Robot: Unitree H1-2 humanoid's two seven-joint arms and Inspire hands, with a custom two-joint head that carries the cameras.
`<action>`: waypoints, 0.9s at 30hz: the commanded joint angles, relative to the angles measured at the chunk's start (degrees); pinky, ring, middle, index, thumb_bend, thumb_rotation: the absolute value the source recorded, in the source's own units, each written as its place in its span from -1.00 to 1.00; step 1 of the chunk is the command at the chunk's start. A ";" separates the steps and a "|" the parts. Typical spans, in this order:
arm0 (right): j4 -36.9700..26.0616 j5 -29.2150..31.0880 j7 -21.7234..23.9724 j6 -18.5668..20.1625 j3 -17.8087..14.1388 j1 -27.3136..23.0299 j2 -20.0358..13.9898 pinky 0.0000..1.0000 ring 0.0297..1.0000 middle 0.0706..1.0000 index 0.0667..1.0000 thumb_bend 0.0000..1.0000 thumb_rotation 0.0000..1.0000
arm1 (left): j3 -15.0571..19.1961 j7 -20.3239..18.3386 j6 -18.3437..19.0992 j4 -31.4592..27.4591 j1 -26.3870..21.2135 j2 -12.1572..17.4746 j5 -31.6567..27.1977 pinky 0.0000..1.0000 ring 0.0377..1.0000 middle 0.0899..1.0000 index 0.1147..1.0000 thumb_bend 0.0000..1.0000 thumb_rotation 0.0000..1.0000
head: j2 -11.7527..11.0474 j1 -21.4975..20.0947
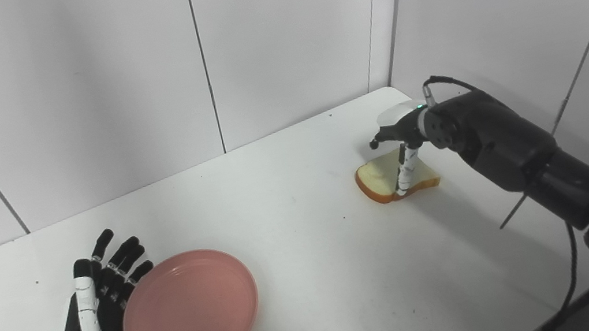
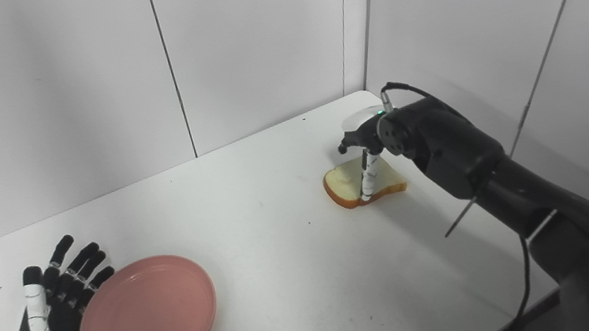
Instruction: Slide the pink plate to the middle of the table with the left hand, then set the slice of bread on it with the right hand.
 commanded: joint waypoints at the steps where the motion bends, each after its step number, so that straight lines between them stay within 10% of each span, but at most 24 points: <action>1: 0.34 1.69 -4.61 -3.28 -2.04 -1.12 -1.02 0.66 0.84 0.84 0.77 1.00 -0.34 | -0.39 0.30 1.61 2.66 4.58 -1.03 0.17 0.52 0.62 0.49 0.73 0.86 0.62 | 0.05 0.03; 7: 3.10 5.97 -10.59 -10.29 -2.75 0.99 -0.41 0.72 0.80 0.79 0.77 1.00 -0.31 | -0.51 0.17 1.66 2.42 4.68 -1.01 0.23 0.52 0.60 0.47 0.75 0.86 0.61 | 0.40 0.14; 27: 9.49 -6.11 -13.81 -12.26 7.31 -1.16 -2.48 0.99 0.91 0.84 0.76 1.00 -0.24 | -0.35 0.32 2.61 1.59 4.98 -1.24 0.00 0.49 0.58 0.49 0.72 0.86 0.55 | 0.63 0.55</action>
